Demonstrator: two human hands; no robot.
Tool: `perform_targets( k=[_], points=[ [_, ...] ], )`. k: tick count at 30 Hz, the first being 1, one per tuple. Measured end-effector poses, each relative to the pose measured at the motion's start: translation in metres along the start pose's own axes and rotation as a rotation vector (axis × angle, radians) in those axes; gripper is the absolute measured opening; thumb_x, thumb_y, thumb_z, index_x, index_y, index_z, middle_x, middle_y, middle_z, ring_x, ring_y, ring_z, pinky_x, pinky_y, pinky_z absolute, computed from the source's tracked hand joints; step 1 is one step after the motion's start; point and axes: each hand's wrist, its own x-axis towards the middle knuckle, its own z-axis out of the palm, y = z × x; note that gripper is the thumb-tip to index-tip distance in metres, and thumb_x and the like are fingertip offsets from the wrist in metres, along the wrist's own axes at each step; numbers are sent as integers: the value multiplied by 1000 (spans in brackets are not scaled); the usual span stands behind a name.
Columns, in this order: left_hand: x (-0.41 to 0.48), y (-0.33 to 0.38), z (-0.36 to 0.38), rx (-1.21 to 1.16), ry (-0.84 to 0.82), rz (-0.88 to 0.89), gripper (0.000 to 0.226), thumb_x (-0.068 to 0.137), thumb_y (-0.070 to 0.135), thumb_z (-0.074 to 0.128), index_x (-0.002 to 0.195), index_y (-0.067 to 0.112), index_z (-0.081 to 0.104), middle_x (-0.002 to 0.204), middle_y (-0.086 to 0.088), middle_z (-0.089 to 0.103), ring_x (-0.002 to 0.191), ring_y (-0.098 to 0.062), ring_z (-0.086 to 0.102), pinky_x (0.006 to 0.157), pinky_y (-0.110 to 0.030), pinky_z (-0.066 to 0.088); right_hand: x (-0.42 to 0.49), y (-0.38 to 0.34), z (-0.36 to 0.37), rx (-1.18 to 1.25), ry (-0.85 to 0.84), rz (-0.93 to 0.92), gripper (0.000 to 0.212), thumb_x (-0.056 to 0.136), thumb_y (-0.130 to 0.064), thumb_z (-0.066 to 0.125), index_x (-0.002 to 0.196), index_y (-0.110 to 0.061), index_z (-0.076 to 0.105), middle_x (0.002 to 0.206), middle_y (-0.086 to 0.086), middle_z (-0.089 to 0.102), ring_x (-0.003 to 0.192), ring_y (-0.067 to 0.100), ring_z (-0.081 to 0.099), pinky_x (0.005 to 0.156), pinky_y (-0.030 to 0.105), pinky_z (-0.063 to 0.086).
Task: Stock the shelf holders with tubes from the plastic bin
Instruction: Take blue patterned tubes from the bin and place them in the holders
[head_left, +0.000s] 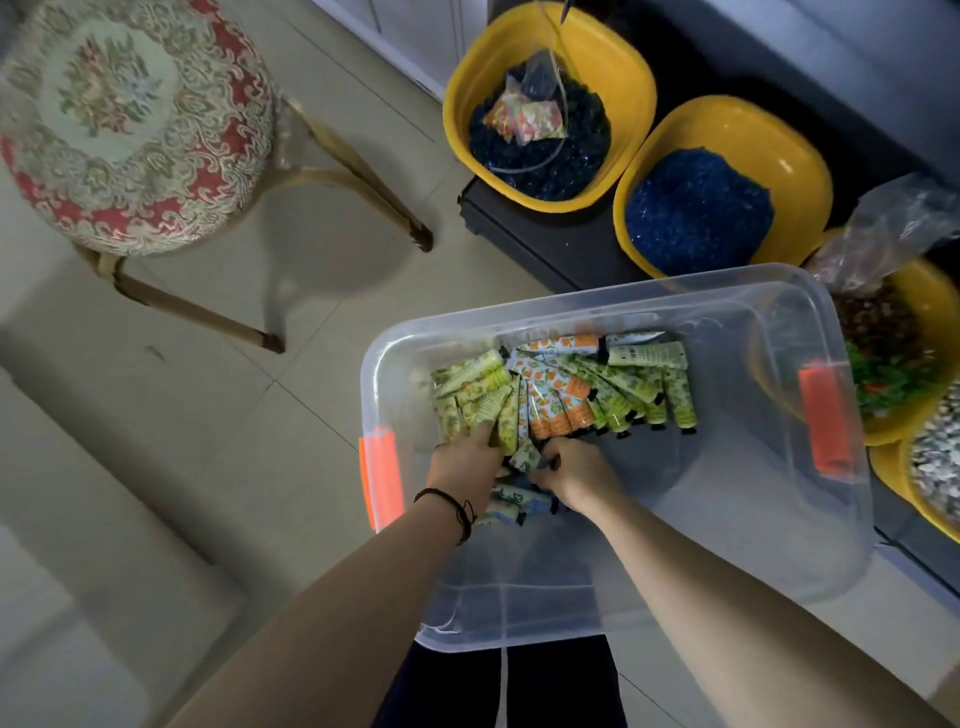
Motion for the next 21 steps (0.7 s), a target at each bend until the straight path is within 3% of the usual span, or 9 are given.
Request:
perform_targets(
  k=[5,8,11,13,17,19,21],
  points=[
    [-6,-3,-3,22,4,32,30,85,3,58,114,10,58,127,-8,44,113,-29,47,82,-38,48,-10,3,-8,-91,23,-70,28,88,-32,67,92,-14,46,79,-1,50,80,26,53,54,32,35],
    [-13,1,-14,0,-24,59,40,86,0,56,122,11,45,117,-9,50,110,-29,49,81,-38,47,-19,7,-18,-131,79,-147,29,91,-22,62,116,-16,49,99,9,64,85,29,62,66,41,51],
    [-25,4,-28,-152,-75,123,49,84,-9,50,125,11,32,91,-10,52,87,-30,57,64,-39,44,-33,6,-34,-116,139,-213,36,92,-17,60,127,-18,49,107,7,64,88,28,63,59,34,47],
    [-34,3,-40,-247,-52,164,43,86,-8,44,123,9,31,82,-8,48,75,-27,53,59,-35,41,-45,2,-46,-73,160,-232,30,89,-16,64,118,-16,55,101,2,59,85,24,60,54,26,38],
    [-56,-7,-77,-362,86,205,16,96,12,41,112,9,43,92,-11,60,74,-24,49,64,-28,36,-76,-7,-78,2,228,-203,12,78,-22,70,86,-28,63,83,-3,63,78,21,59,64,31,42],
    [-66,-14,-104,-420,158,222,15,96,22,49,108,13,51,100,-9,65,82,-25,57,69,-28,41,-95,-17,-100,59,251,-243,20,78,-18,68,66,-27,56,68,-5,55,67,19,54,60,30,35],
    [-78,-22,-139,-439,231,240,19,93,30,56,106,16,58,101,-3,66,92,-23,60,81,-31,46,-117,-30,-123,89,306,-305,30,84,-11,64,60,-25,51,62,-4,53,63,17,51,59,27,34]
  ],
)
